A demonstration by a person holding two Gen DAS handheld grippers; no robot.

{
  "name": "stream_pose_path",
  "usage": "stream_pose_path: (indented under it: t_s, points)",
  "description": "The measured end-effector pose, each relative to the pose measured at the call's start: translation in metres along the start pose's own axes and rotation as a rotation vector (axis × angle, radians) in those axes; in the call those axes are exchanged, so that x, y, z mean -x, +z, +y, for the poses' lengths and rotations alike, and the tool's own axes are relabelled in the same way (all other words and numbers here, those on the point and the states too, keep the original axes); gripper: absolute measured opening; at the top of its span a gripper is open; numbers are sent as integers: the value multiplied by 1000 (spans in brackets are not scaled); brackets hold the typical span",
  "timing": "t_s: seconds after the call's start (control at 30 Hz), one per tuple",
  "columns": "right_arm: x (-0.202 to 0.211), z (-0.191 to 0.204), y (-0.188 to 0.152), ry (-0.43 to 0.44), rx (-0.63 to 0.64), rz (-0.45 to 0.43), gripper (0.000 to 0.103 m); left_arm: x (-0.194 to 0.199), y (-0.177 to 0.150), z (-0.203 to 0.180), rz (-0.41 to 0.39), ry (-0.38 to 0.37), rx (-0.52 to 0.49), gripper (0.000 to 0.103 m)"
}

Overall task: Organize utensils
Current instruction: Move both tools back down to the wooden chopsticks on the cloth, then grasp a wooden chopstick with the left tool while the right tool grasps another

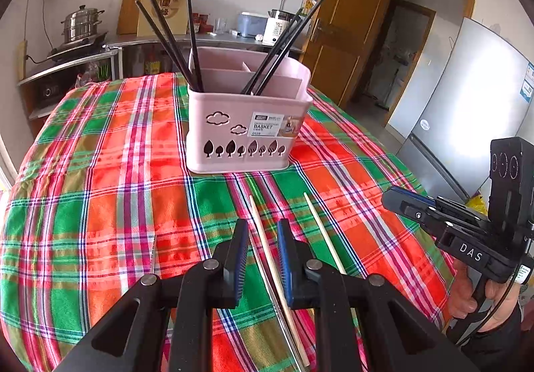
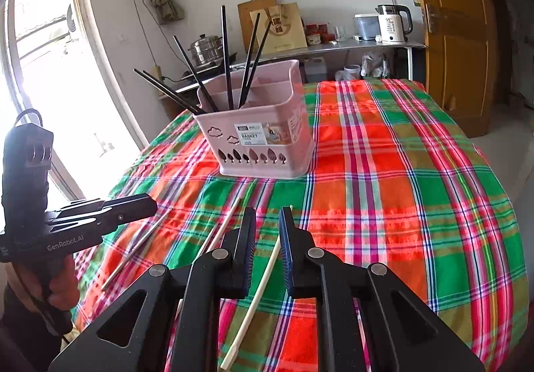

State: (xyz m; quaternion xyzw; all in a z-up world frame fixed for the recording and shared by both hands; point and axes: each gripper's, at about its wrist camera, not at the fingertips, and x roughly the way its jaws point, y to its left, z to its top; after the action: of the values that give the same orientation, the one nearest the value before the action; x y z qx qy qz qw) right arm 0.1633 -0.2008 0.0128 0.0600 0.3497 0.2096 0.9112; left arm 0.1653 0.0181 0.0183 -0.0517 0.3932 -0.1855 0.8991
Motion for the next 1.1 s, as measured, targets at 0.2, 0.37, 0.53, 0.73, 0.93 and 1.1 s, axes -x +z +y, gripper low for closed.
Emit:
stream_pose_path:
  t_s: [0.2, 0.37, 0.53, 0.73, 0.93, 1.1]
  points:
    - [-29, -1, -7, -6, 7, 82, 15, -36, 5, 5, 72, 15, 7, 20]
    - [-52, -4, -11, -24, 0, 132, 15, -64, 7, 8, 127, 31, 2, 22]
    - [-67, -10, -6, -38, -7, 152, 14, -85, 13, 11, 165, 42, -1, 22]
    - [-81, -12, 2, -46, -2, 167, 14, -102, 20, 15, 187, 45, 14, 22]
    - [-96, -14, 2, -72, 8, 198, 14, -114, 23, 13, 201, 54, -7, 22]
    - [-99, -12, 3, -88, 30, 200, 13, -119, 25, 5, 199, 88, -52, 22]
